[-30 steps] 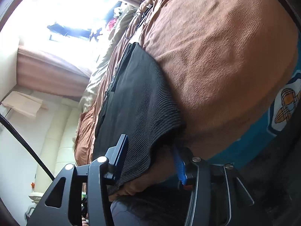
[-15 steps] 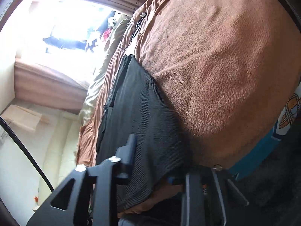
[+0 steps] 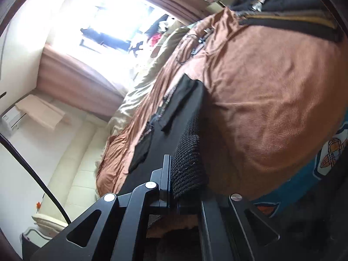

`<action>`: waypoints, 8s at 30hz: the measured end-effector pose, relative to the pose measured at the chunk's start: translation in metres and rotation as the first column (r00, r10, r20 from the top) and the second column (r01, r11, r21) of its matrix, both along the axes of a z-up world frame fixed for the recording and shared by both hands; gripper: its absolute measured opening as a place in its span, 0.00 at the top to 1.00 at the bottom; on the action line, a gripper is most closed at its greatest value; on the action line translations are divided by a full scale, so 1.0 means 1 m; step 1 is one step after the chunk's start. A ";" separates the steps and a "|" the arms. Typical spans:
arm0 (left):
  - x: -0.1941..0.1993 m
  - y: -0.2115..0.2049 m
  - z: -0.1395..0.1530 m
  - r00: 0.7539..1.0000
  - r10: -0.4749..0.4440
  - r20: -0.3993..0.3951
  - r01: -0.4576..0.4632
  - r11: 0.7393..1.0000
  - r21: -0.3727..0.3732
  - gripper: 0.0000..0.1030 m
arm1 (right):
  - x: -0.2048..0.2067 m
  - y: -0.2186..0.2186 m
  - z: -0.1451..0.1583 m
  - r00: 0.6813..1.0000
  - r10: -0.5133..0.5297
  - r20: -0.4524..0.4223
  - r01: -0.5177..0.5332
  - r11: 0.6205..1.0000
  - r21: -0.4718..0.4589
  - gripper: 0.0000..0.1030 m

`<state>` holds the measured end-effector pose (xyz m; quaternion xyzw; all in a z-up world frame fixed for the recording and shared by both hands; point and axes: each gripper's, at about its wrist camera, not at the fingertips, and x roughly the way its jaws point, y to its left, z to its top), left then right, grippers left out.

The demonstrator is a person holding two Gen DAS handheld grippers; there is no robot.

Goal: Fold small clothes

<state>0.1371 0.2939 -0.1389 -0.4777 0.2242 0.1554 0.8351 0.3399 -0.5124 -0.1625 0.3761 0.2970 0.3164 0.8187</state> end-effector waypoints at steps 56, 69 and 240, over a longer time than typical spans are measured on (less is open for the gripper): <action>-0.022 0.014 0.084 0.992 -0.027 0.124 0.010 0.991 0.132 0.95 | 0.020 0.007 0.067 0.979 0.088 0.186 -0.066 0.991 -0.118 1.00; 0.083 0.058 0.040 0.998 -0.039 -0.041 0.044 0.991 0.129 0.95 | 0.120 0.093 0.082 0.990 0.095 0.106 -0.065 0.965 -0.253 1.00; 0.399 0.064 -0.057 0.710 -0.282 -0.645 0.611 0.702 0.366 0.70 | 0.334 0.309 0.053 0.960 0.275 -0.045 -0.197 0.556 -0.807 0.61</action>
